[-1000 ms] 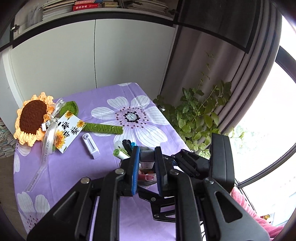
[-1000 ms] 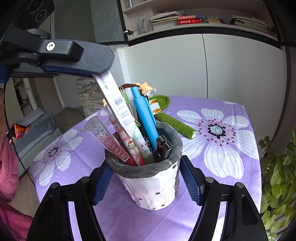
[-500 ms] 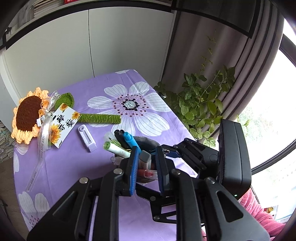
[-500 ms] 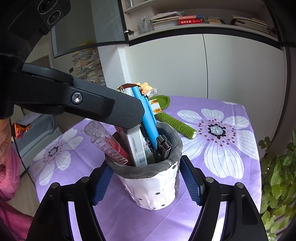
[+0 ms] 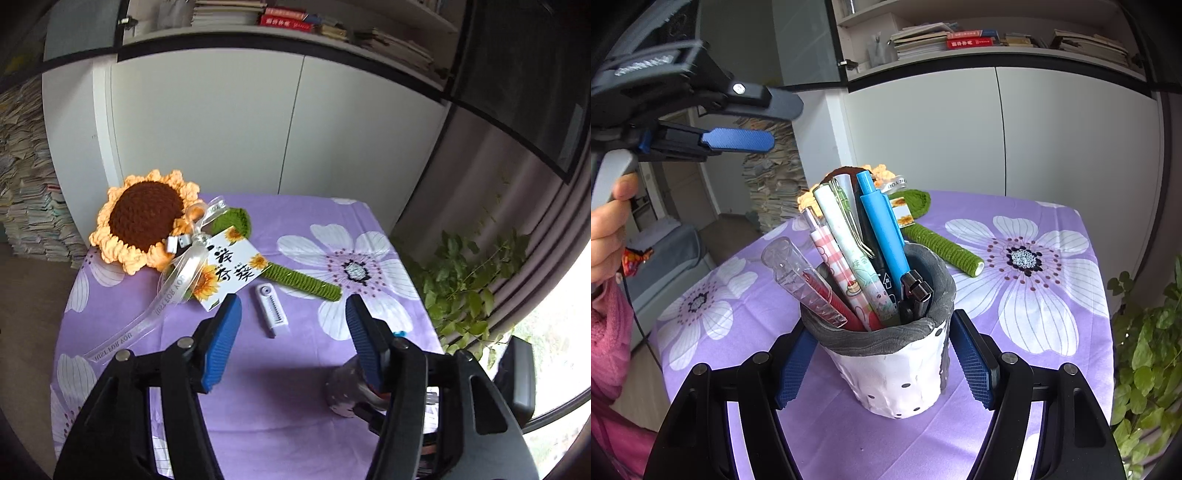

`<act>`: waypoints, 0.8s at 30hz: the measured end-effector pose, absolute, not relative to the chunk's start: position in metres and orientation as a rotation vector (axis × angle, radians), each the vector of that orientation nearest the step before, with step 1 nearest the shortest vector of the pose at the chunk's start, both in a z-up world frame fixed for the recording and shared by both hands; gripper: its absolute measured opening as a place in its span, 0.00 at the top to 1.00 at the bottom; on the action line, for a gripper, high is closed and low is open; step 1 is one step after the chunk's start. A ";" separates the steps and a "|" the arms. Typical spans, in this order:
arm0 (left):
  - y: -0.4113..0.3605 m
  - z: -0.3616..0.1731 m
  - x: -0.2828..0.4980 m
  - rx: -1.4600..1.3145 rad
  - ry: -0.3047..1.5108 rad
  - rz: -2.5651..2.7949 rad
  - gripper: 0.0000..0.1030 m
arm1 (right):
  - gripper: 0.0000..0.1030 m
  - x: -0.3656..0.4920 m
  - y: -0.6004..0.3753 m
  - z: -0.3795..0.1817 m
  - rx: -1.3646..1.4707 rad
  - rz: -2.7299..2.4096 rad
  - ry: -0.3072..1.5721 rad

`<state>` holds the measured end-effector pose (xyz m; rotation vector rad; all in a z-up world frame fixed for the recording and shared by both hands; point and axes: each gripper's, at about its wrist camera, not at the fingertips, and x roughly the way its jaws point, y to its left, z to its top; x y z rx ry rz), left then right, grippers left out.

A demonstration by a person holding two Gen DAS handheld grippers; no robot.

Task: Organize stationery
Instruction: 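Move the left tool to the white correction tape and grasp it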

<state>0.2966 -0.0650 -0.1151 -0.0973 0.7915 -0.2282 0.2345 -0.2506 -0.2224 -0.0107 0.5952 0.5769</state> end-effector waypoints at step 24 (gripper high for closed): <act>-0.086 -0.237 0.441 -0.115 1.154 -0.061 0.70 | 0.29 0.235 -0.250 -0.223 -0.010 0.577 0.594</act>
